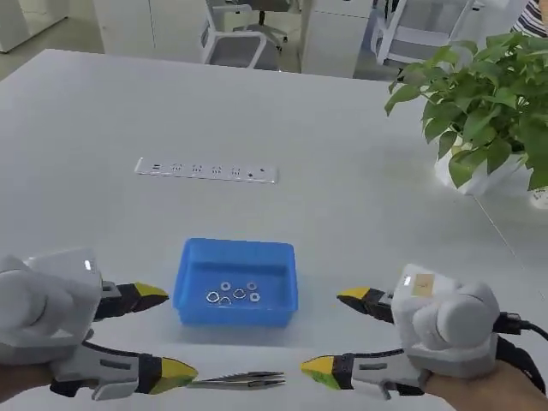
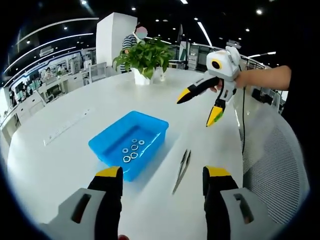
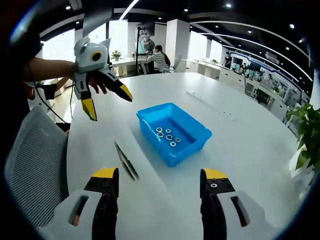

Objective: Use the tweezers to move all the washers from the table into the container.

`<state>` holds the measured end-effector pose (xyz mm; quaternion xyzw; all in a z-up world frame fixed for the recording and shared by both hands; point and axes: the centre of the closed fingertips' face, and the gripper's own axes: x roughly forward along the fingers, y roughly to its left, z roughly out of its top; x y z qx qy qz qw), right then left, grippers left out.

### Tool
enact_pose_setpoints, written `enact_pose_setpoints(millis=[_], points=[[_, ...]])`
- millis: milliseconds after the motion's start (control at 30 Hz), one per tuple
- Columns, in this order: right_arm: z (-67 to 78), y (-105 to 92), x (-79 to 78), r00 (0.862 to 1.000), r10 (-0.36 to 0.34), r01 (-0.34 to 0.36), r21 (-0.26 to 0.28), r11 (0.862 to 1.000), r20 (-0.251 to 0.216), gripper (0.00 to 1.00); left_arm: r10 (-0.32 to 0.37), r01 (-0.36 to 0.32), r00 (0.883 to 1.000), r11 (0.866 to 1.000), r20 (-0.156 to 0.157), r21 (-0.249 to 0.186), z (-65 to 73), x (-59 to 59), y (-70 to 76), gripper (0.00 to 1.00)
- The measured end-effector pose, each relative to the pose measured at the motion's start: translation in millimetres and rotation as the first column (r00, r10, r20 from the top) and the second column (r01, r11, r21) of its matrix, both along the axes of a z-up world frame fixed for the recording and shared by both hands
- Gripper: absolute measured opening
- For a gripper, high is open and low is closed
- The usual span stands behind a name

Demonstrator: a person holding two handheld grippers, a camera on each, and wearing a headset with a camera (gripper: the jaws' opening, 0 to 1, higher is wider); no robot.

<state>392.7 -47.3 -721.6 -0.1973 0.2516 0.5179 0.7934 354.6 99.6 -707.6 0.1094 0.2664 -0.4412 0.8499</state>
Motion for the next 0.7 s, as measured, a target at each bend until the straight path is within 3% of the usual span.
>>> enact_pose_setpoints(millis=[167, 367, 567, 700], points=[[1.6, -9.5, -4.4, 0.999, -0.04, 0.04, 0.025, 0.999, -0.003, 0.81, 0.048, -0.047, 0.998, 0.998, 0.029, -0.036, 8.2, 0.9, 1.8, 0.84], [3.4, -14.5, -11.2, 0.997, -0.07, 0.071, 0.04, 0.997, -0.012, 0.91, 0.073, -0.072, 0.997, 0.996, 0.021, -0.05, 6.8, -3.2, 1.3, 0.96], [4.2, -13.6, -16.2, 0.997, -0.083, 0.083, 0.048, 0.995, -0.009, 1.0, 0.089, -0.088, 0.996, 0.995, 0.017, -0.052, 5.8, -7.7, -0.6, 0.99], [4.1, -11.6, -18.9, 0.996, -0.083, 0.084, 0.055, 0.995, -0.016, 1.0, 0.09, -0.088, 0.996, 0.995, 0.028, -0.046, 5.9, -9.5, -2.5, 0.99]])
